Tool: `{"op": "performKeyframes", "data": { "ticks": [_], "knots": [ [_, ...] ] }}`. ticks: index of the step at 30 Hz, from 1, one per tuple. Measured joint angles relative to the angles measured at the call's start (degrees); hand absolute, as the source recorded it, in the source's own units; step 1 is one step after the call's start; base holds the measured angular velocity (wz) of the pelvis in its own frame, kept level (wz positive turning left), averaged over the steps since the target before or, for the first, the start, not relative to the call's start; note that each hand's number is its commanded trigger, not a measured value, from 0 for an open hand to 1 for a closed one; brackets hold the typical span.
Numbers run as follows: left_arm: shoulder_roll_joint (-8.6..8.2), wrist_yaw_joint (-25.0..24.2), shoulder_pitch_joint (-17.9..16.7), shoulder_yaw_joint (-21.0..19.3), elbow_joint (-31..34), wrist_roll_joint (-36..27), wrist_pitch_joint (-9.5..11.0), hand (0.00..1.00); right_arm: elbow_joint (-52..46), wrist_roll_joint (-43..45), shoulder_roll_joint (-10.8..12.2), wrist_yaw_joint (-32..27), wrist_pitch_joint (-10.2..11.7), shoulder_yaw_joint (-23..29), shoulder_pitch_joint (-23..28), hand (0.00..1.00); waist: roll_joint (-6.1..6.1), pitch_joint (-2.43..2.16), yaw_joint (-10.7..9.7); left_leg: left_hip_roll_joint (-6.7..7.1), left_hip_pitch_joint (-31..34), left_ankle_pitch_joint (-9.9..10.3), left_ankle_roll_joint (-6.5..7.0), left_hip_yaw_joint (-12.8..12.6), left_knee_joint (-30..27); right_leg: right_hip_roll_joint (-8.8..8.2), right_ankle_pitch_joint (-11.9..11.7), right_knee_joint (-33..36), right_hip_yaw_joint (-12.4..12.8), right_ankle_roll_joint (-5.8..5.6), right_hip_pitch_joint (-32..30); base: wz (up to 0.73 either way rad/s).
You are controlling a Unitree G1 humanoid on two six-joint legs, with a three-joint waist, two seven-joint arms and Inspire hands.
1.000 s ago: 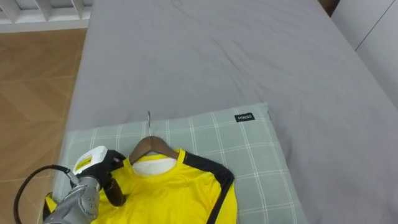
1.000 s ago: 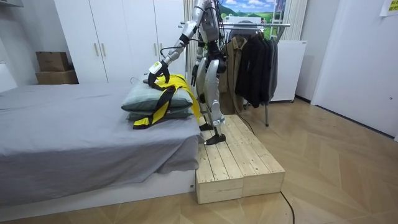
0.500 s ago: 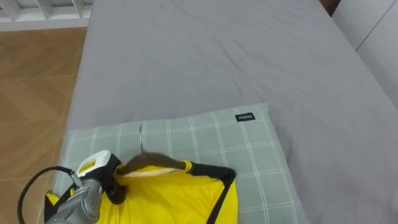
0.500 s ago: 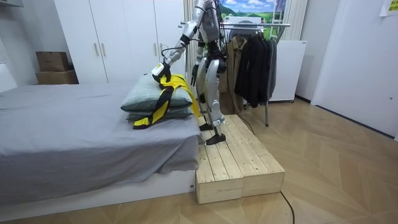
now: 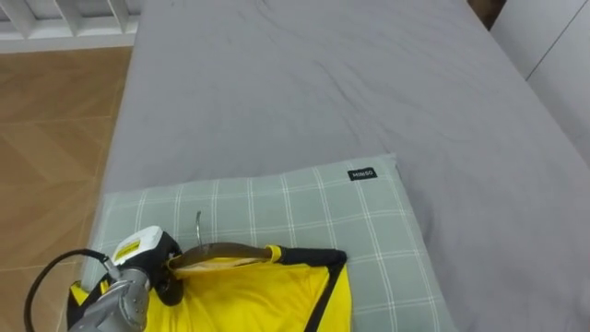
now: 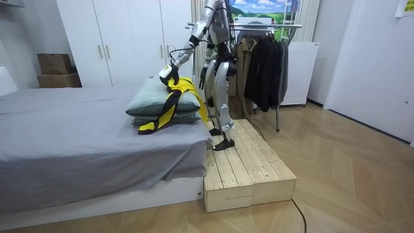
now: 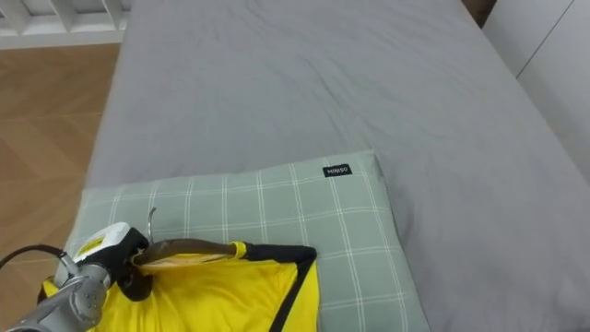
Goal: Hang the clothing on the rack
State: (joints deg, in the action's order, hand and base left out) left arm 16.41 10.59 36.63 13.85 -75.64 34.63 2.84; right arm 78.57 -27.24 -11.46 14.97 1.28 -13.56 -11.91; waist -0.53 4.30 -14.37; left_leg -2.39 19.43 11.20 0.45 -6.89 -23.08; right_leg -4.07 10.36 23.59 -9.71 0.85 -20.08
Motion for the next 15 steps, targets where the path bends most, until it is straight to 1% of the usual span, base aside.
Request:
{"op": "performKeyframes", "data": {
  "ticks": [3,4,6,8,9,10,11,12,13,14,15],
  "knots": [
    [0.0,0.03,-0.02,-0.18,-0.12,0.79,0.0,1.0,0.3,1.03,0.0,0.05,0.01,-0.84,0.25,0.0,0.27,-0.2,0.13,0.04,-0.29,-0.01,0.0,0.04,0.27,0.05,0.0,-0.14,0.1,0.0,0.23,0.0],
    [0.0,0.08,-0.25,-0.35,-0.05,1.69,0.01,1.0,0.32,1.39,-0.01,0.12,0.01,-0.81,0.49,0.0,0.53,-0.37,0.42,0.07,-0.58,-0.03,-0.01,0.02,0.5,0.07,0.0,-0.2,0.11,0.0,0.37,0.0],
    [-0.01,0.09,-1.14,-0.48,0.2,3.41,0.01,1.0,0.43,1.26,-0.05,0.26,0.0,-0.62,1.32,0.0,0.95,-0.84,0.55,0.01,-1.21,-0.04,-0.02,0.04,0.65,0.18,0.01,-0.89,-0.05,-0.01,1.26,0.04],
    [-0.04,0.08,-1.32,-0.69,0.32,5.91,-0.32,1.0,1.85,0.14,-0.41,1.35,-0.08,-0.18,2.33,0.0,1.52,-1.51,0.68,-0.01,-1.99,-0.04,-0.02,0.08,1.13,0.2,-0.04,-2.09,-0.57,-0.07,2.37,0.1],
    [-0.04,0.08,-1.33,-0.91,0.35,6.38,-0.52,1.0,2.03,0.05,-0.62,1.62,-0.16,0.12,2.61,0.0,1.61,-1.71,0.68,-0.02,-2.16,-0.04,-0.02,0.15,1.26,0.22,-0.07,-2.33,-0.62,-0.11,2.68,0.09],
    [-0.07,0.05,-1.49,-1.55,0.36,7.45,-0.78,1.0,2.41,0.02,-1.31,2.76,-0.14,1.09,3.68,0.0,1.5,-2.22,0.67,-0.02,-2.36,-0.03,-0.02,0.41,1.37,0.35,-0.31,-2.98,-0.63,-0.26,3.45,0.08],
    [-0.06,0.0,-1.64,-2.69,0.5,8.81,-1.04,1.0,2.55,-0.07,-2.31,3.61,-0.08,2.03,5.09,0.0,1.45,-2.42,0.77,0.03,-2.99,-0.03,-0.01,0.43,1.67,0.37,-0.5,-3.64,-0.81,-0.36,4.29,0.07],
    [-0.06,-0.02,-1.8,-3.08,0.67,8.85,-1.39,1.0,2.7,-0.09,-2.92,4.0,-0.09,2.42,5.86,0.0,1.45,-2.5,0.87,0.11,-3.44,-0.03,-0.02,0.42,2.0,0.33,-0.53,-3.84,-0.77,-0.41,4.7,0.0],
    [-0.06,-0.07,-2.31,-4.1,0.75,9.24,-1.89,1.0,3.14,0.33,-4.31,4.77,-0.22,2.54,7.51,0.0,1.6,-2.7,1.19,0.3,-4.8,-0.04,-0.01,0.06,2.97,0.22,-0.39,-3.81,-0.41,-0.6,5.39,-0.11],
    [-0.04,-0.08,-3.1,-5.71,0.81,10.98,-2.68,1.0,4.16,2.06,-5.53,5.51,-0.8,3.51,9.0,0.0,1.83,-3.03,1.39,0.42,-5.95,-0.06,0.02,-0.4,3.77,0.18,-0.06,-3.81,-0.08,-0.77,6.06,-0.12],
    [-0.04,-0.09,-3.55,-6.48,0.92,11.73,-3.08,1.0,4.44,3.19,-6.07,5.8,-1.27,4.08,9.97,0.0,1.97,-3.22,1.36,0.5,-6.39,-0.06,0.02,-0.46,4.04,0.13,0.16,-3.71,-0.06,-0.8,6.39,-0.06]
  ]
}}
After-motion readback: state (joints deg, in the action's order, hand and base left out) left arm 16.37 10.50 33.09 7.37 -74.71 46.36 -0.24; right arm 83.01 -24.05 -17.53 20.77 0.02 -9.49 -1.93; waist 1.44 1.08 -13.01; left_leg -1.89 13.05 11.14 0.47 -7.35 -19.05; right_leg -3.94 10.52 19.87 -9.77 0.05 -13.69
